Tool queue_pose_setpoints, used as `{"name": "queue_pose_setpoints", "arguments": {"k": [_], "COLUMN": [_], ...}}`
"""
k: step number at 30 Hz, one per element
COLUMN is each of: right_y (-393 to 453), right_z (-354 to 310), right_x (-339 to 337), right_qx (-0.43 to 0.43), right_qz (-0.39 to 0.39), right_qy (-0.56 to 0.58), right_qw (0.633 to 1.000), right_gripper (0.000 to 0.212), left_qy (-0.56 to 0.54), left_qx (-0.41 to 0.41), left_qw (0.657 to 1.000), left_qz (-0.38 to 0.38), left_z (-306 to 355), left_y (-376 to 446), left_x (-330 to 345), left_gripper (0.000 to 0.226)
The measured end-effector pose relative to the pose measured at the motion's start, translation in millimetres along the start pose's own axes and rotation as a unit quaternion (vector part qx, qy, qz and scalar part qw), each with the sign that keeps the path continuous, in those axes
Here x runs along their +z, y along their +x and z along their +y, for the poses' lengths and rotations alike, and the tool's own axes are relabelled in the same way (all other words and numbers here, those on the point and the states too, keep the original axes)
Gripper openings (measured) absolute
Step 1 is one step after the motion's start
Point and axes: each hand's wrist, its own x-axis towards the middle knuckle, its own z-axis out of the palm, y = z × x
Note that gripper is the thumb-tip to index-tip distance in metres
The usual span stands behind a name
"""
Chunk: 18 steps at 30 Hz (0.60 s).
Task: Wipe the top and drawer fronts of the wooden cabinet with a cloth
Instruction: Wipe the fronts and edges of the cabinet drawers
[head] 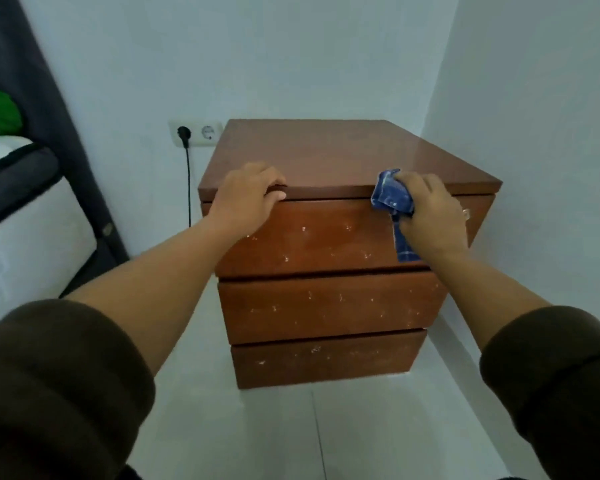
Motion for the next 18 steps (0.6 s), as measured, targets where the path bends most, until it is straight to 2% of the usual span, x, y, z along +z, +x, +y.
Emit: {"name": "queue_pose_setpoints", "arguments": {"k": [2,4,8,13,18], "right_y": [7.0,11.9,15.9,14.6,13.1], "right_z": [-31.9,-67.0,-133.7,-184.1,-192.9], "right_x": [4.6,13.4,34.8,61.3,82.6], "right_qx": [-0.072,-0.142,-0.235,-0.274,-0.299], "right_qz": [-0.009,-0.014,0.018,0.025,0.024], "right_qy": [0.003,0.01,0.014,0.014,-0.013], "right_qw": [0.997,0.99,0.972,0.961,0.954], "right_gripper": [0.043,0.04,0.036,0.031,0.029], "left_qy": [0.0,-0.015,-0.022,-0.057,-0.09], "left_qx": [-0.057,-0.094,-0.093,-0.125,-0.124], "left_qw": [0.998,0.995,0.991,0.985,0.982], "left_qz": [0.003,-0.031,-0.09,-0.1,-0.109], "left_z": [-35.3,-59.5,-72.5,-74.4,-93.7], "left_y": [-18.9,-32.4,-40.6,-36.3,-33.8], "left_x": [-14.1,-26.7,-39.9,-50.1,-46.0], "left_gripper": [0.027,0.034,0.059,0.068,0.072]}}
